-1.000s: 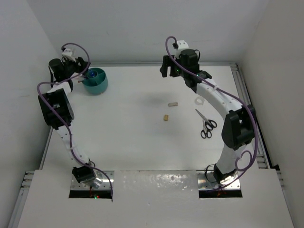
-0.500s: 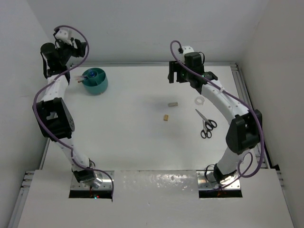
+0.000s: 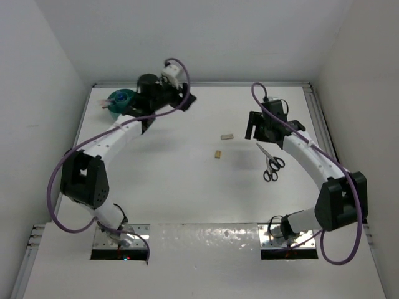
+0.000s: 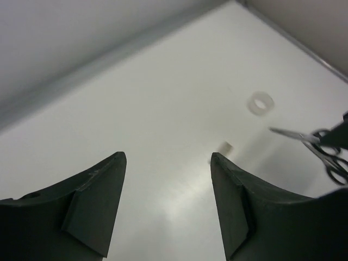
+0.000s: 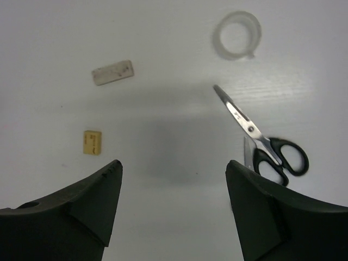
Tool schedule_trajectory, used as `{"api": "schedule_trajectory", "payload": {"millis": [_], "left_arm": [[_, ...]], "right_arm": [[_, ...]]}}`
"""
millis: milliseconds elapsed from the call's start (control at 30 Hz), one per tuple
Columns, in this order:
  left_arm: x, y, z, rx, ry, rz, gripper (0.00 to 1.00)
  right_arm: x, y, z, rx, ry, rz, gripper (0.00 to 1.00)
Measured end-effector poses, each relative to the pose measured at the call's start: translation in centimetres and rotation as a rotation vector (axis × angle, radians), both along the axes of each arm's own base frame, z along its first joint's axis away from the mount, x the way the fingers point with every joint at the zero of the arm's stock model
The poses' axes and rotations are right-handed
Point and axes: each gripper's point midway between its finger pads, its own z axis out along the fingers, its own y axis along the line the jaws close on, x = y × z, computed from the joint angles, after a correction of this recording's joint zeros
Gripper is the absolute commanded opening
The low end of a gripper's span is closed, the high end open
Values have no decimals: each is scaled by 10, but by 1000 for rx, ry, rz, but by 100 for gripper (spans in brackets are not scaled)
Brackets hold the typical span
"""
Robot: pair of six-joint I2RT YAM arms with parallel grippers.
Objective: Sort the stationery into containers
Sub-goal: Pick up the stationery from the center of the board.
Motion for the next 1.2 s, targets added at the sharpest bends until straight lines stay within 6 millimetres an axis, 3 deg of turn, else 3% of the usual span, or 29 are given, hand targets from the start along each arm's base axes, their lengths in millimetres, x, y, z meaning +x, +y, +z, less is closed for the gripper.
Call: {"api": "schedule_trajectory", "payload": {"millis": [133, 267, 333, 567, 967, 1200], "left_arm": [[-41, -70, -80, 77, 260, -28, 61], [-64, -113, -144, 180, 444, 5, 63], [-64, -125, -163, 220, 501, 41, 64], [-65, -128, -191, 287, 554, 159, 65], [-101, -140, -241, 373, 625, 163, 58], [-114, -141, -264, 404, 654, 172, 47]], "right_arm": [[-21, -25, -5, 15, 3, -116, 76], [-36, -28, -14, 35, 17, -139, 75], [-45, -27, -21, 45, 28, -139, 75], [-65, -29, -33, 57, 41, -140, 75], [-78, -32, -31, 73, 17, -144, 74], [-86, -33, -31, 80, 7, -141, 74]]}}
